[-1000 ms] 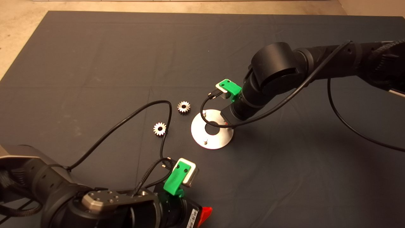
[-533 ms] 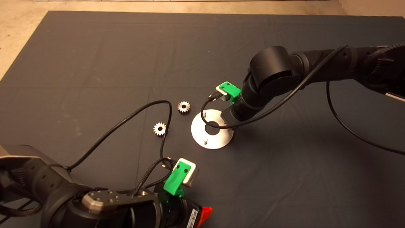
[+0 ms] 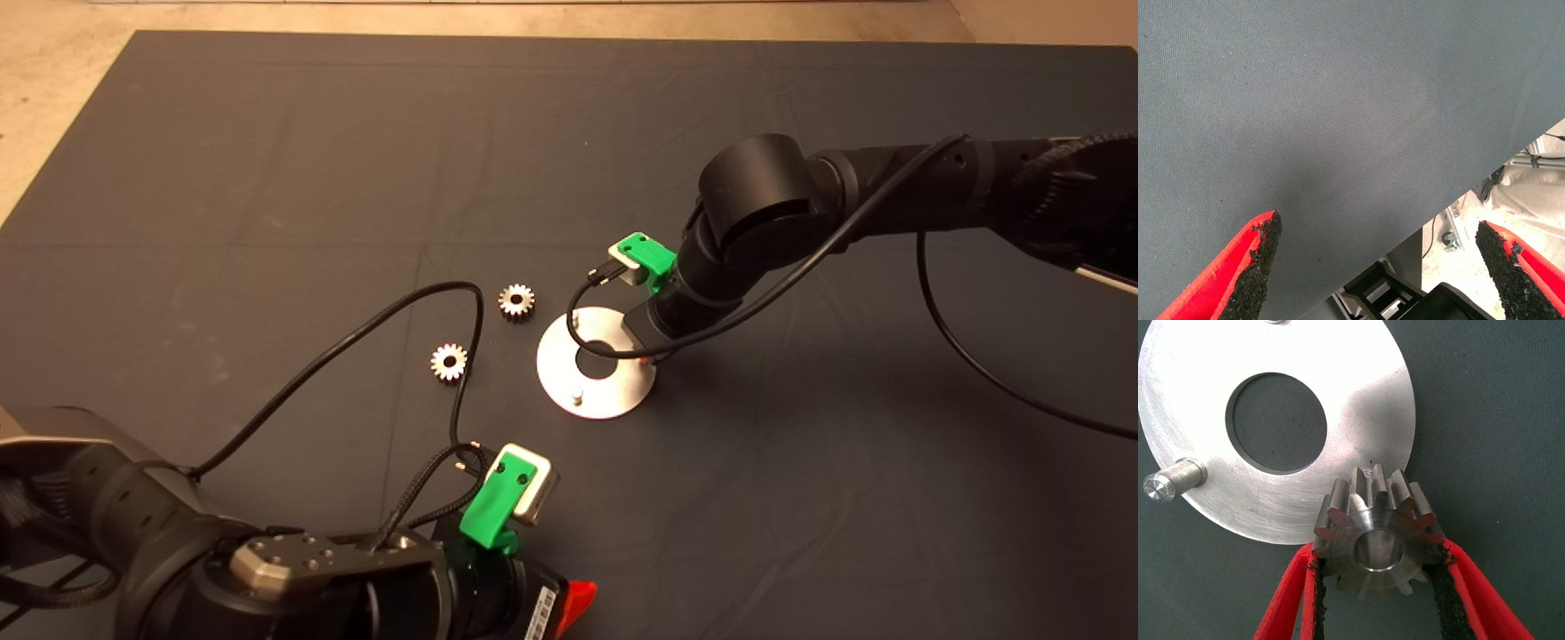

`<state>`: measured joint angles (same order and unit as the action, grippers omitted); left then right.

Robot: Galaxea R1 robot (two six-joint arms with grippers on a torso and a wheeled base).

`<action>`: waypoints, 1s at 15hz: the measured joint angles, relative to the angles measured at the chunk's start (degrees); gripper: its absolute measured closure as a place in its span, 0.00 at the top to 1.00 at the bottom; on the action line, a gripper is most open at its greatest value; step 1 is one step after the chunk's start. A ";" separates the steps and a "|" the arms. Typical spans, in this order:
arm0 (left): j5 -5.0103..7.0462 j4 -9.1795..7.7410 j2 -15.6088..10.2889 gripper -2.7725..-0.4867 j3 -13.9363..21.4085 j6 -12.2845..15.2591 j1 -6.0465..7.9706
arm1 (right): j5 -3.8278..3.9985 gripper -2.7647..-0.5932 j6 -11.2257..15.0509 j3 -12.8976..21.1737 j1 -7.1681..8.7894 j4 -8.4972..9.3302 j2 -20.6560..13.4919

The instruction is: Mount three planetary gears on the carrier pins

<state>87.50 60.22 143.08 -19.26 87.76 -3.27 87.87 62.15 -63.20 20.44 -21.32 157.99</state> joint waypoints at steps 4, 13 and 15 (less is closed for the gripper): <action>0.00 0.00 -0.02 0.69 0.00 -0.02 0.00 | 0.02 0.13 -0.41 -0.63 -0.33 0.00 0.00; 0.00 0.00 -0.04 0.69 0.00 -0.02 0.00 | -0.05 0.13 -1.24 -1.55 -0.94 0.02 0.15; 0.00 0.00 -0.04 0.69 0.00 -0.02 0.00 | -0.05 0.13 -1.24 -1.55 -0.94 0.02 0.15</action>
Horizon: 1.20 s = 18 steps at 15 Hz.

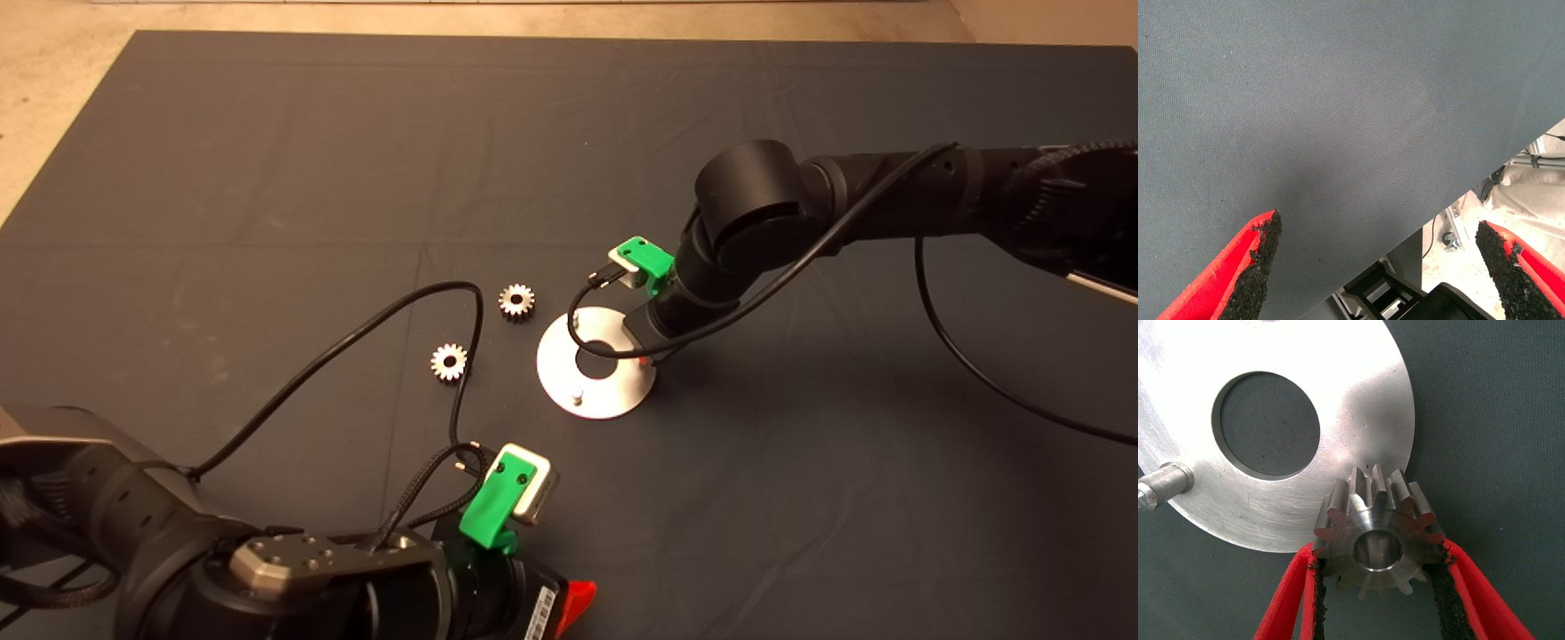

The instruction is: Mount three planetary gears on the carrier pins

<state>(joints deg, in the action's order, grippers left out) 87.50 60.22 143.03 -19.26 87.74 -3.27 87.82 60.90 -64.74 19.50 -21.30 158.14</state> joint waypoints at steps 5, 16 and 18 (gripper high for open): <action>0.00 0.00 0.00 0.69 0.00 0.02 0.00 | -0.04 0.13 -0.02 -0.17 0.01 0.00 0.13; -0.02 0.00 0.00 0.69 0.00 0.02 0.00 | 0.05 0.13 -0.05 -0.20 0.00 0.00 0.51; -0.02 0.00 0.00 0.69 0.00 0.00 0.00 | 0.02 0.13 -0.05 -0.20 -0.02 0.00 0.63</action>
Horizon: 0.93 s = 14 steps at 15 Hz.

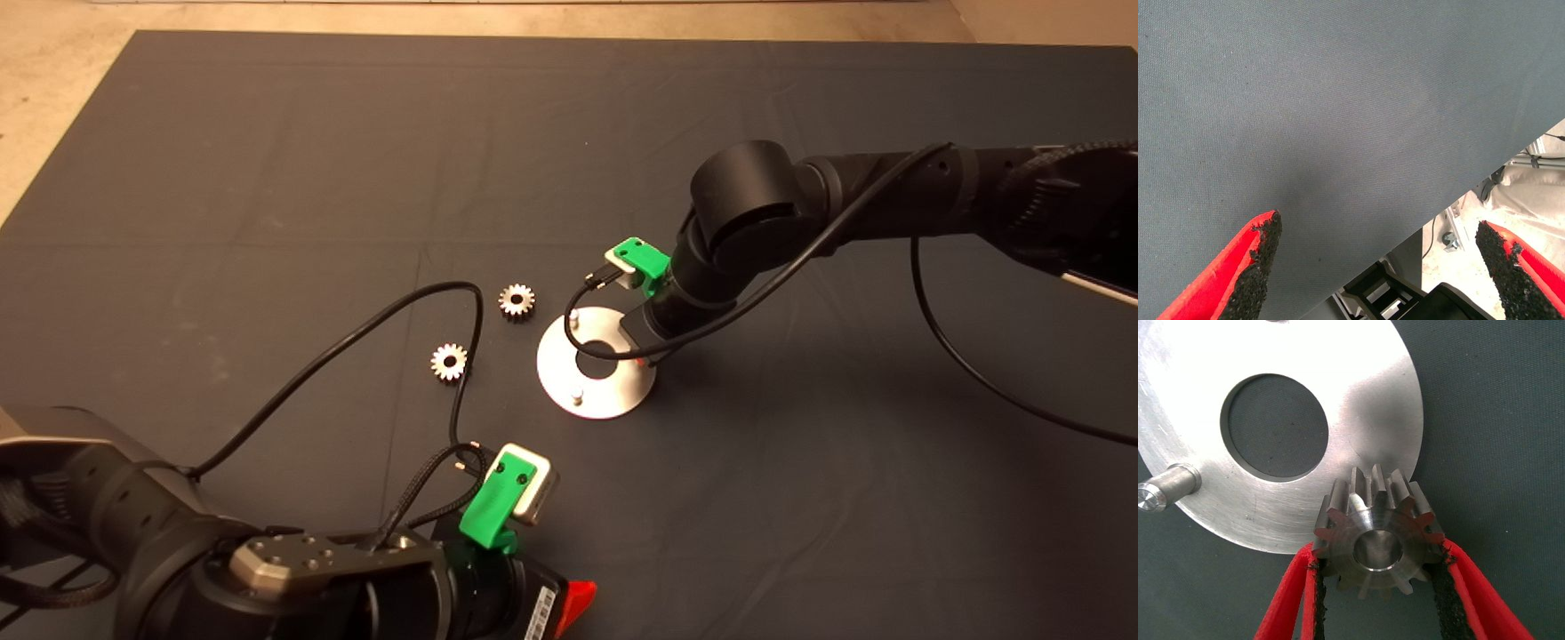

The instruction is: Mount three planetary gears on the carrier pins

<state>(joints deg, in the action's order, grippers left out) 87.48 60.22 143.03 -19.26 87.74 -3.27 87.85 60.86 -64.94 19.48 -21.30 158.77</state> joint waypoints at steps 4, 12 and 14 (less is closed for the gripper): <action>0.02 0.02 0.00 0.69 0.00 0.00 0.00 | 0.05 0.13 0.00 0.00 0.00 0.00 0.07; 0.02 0.01 -0.01 0.69 0.00 0.00 0.00 | 0.02 0.13 0.00 0.00 0.00 0.00 0.30; 0.02 0.02 -0.01 0.69 0.00 0.02 0.00 | 0.02 0.13 0.00 0.00 0.00 0.00 0.30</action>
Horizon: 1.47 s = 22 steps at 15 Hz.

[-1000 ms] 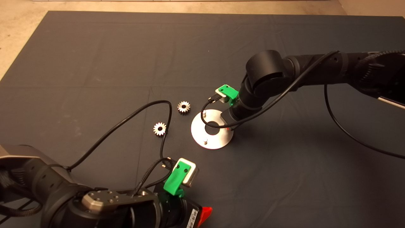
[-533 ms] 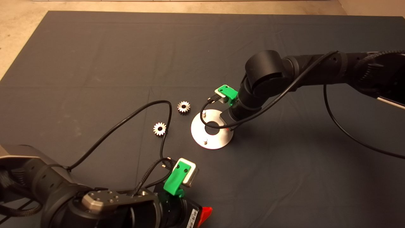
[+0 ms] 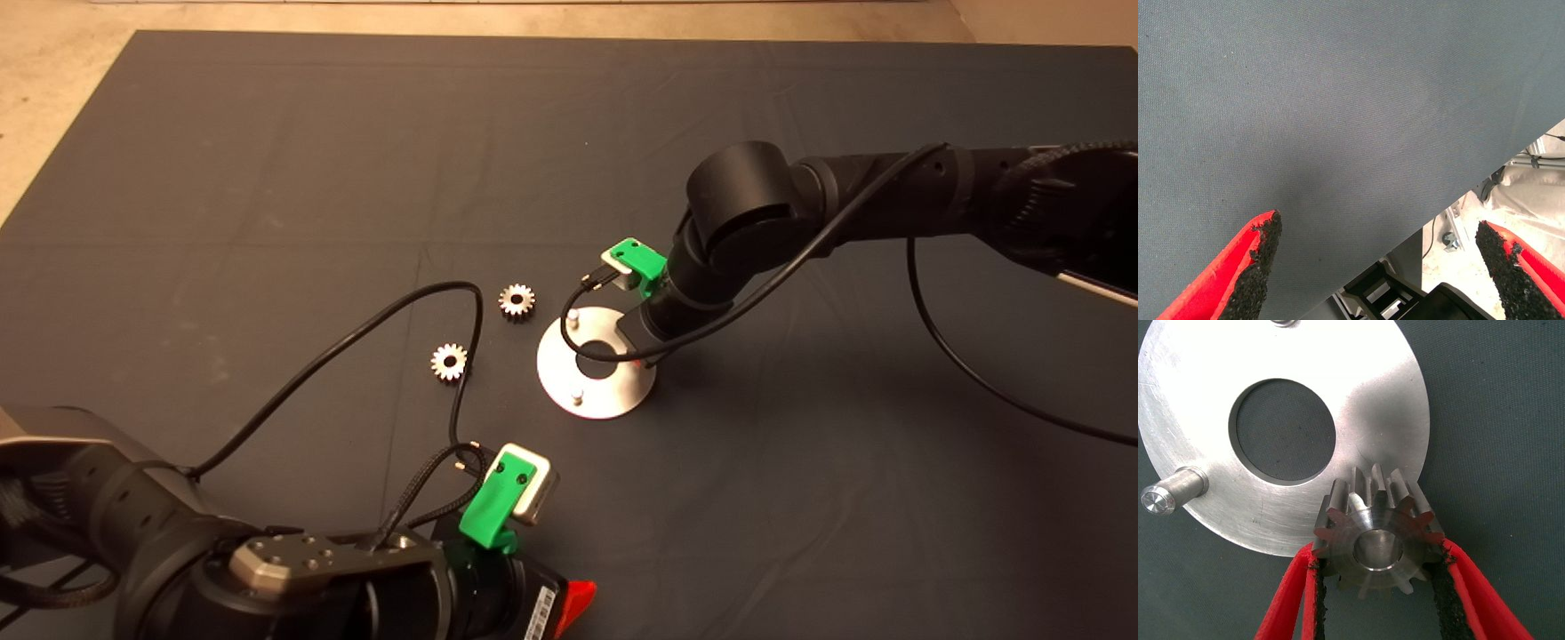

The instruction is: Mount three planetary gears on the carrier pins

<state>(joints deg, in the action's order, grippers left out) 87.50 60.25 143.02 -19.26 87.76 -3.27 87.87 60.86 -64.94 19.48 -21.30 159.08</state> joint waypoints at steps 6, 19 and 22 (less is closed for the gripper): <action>0.00 0.00 -0.35 0.69 0.00 -0.01 0.00 | 0.05 0.13 -0.17 0.00 -0.11 0.00 0.00; -0.02 0.00 -0.82 0.69 0.00 -0.02 0.00 | -0.06 0.13 -1.34 -0.29 -0.11 0.07 -0.01; -0.02 0.00 -0.82 0.69 0.00 -0.01 0.00 | -0.11 0.12 -1.49 -0.39 -0.09 0.13 -0.04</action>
<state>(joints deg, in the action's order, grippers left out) 87.48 60.25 142.20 -19.26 87.75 -3.27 87.76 59.37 -65.33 19.40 -21.16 159.04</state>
